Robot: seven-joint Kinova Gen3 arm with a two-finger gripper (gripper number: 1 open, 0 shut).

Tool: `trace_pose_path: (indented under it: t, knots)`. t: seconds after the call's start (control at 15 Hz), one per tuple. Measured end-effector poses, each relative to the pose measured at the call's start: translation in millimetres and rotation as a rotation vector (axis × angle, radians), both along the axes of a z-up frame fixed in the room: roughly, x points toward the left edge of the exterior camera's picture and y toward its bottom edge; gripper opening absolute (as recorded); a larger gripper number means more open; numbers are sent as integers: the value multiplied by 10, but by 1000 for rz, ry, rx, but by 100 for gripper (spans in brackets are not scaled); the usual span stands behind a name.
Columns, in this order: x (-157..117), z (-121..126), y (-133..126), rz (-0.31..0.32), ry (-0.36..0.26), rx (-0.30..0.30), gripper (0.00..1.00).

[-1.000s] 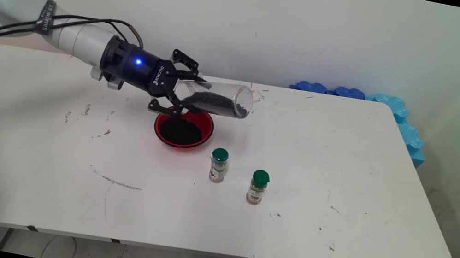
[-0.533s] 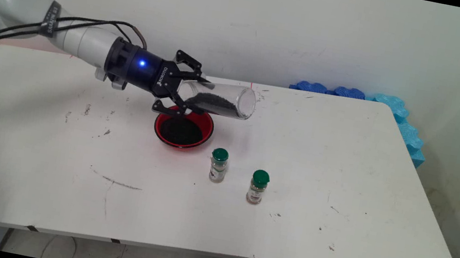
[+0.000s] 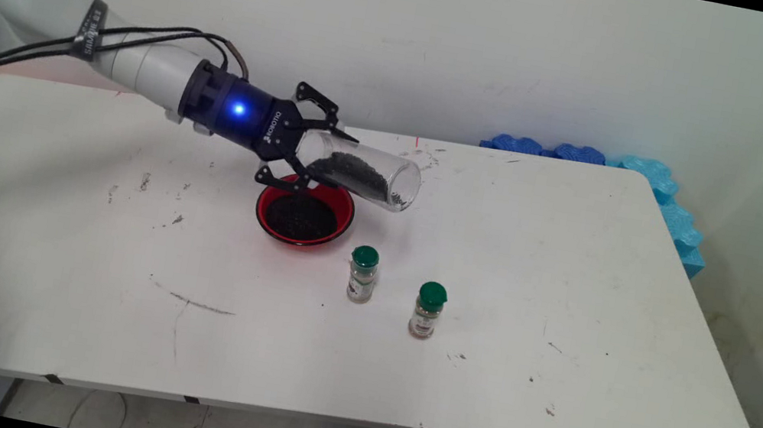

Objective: Pour the black seasoning powder in the red bowl

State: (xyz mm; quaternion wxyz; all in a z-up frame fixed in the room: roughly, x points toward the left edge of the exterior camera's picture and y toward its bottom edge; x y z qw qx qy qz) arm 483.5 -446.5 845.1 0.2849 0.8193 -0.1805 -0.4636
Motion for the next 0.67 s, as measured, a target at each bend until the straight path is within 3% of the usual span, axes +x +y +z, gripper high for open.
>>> trace_pose_path:
  t: [0.67]
  knots:
    - [-27, 199, -40, -184, -189, -386, 0]
